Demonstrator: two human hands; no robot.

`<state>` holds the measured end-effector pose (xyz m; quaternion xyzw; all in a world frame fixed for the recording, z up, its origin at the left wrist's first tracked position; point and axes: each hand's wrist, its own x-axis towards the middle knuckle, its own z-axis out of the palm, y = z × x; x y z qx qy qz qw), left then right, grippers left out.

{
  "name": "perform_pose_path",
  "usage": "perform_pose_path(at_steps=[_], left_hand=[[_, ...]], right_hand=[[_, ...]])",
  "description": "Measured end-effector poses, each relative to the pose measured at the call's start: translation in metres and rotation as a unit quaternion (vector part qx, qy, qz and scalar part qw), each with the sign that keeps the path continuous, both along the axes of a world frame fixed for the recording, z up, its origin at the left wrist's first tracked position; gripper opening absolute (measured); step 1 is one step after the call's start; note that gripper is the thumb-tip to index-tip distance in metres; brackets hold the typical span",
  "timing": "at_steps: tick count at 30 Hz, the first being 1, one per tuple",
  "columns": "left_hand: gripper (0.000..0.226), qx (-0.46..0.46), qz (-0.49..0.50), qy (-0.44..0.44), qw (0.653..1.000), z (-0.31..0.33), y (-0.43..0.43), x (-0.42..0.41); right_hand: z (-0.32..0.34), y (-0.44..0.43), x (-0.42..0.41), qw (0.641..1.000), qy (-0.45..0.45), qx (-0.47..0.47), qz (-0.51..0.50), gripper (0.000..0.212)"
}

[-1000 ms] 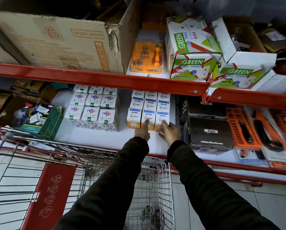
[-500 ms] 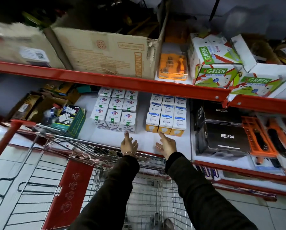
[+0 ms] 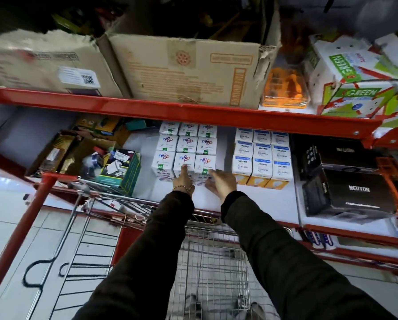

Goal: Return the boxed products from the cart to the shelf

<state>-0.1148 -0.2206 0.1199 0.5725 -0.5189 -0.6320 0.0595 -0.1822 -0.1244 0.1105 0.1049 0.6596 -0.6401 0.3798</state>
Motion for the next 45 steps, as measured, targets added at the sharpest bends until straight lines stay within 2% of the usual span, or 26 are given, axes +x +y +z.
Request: perform_pose_path(at_steps=[3,5,8,10,13,16,17,19,20,22,25,32,35,39,41,45], left_hand=[[0.055,-0.004,0.004,-0.024,1.0,0.001,-0.007,-0.002],[0.058,-0.065,-0.041,-0.074,0.994,-0.001,-0.01,0.0],[0.063,-0.099,-0.061,-0.069,0.991,0.001,-0.011,0.001],[0.062,-0.093,-0.016,-0.049,0.994,-0.003,-0.013,0.0],[0.063,-0.054,0.017,-0.013,0.998,-0.005,-0.014,-0.001],[0.063,0.069,0.069,0.046,0.994,-0.006,-0.006,0.001],[0.062,0.093,0.083,0.063,0.99,-0.004,-0.002,0.002],[0.041,0.082,0.056,0.067,0.993,-0.005,0.006,0.006],[0.035,0.072,0.043,0.065,0.994,-0.005,0.013,0.008],[0.04,0.058,0.059,0.063,0.995,-0.004,0.028,0.01],[0.049,0.059,0.056,0.076,0.994,-0.006,0.059,0.007],[0.046,0.045,-0.02,0.093,0.994,0.003,0.161,-0.015],[0.044,0.046,-0.045,0.109,0.992,0.01,0.208,-0.031],[0.043,0.064,-0.11,0.129,0.983,0.018,0.264,-0.061],[0.044,0.069,-0.132,0.132,0.98,0.023,0.286,-0.08],[0.045,0.065,-0.168,0.125,0.976,0.028,0.316,-0.111]], right_hand=[[-0.005,-0.006,0.001,1.0,-0.007,-0.008,-0.028,0.011],[-0.006,-0.008,0.003,0.998,-0.019,-0.031,-0.044,0.012],[-0.003,-0.01,0.004,0.998,-0.019,-0.039,-0.052,0.013],[-0.003,-0.01,0.003,0.998,-0.012,-0.038,-0.042,0.014],[-0.006,-0.006,0.001,1.0,0.013,-0.016,-0.005,0.027],[-0.008,-0.001,0.0,0.999,0.026,0.003,0.026,0.053],[-0.007,0.003,0.001,0.999,0.024,0.005,0.031,0.054],[-0.005,0.014,0.003,1.0,0.012,-0.008,0.025,0.048],[-0.005,0.022,0.003,1.0,0.005,-0.019,0.014,0.049],[-0.005,0.041,0.004,1.0,-0.005,-0.03,-0.006,0.053],[-0.005,0.078,0.003,0.998,-0.021,-0.025,-0.048,0.044],[-0.01,0.194,-0.009,0.982,-0.024,-0.009,-0.187,0.043],[-0.012,0.249,-0.022,0.96,-0.048,-0.01,-0.277,0.038],[-0.004,0.311,-0.053,0.914,-0.051,-0.019,-0.402,0.05],[0.0,0.333,-0.072,0.91,-0.032,-0.018,-0.413,0.051],[0.006,0.354,-0.102,0.943,0.015,-0.014,-0.332,0.05]])
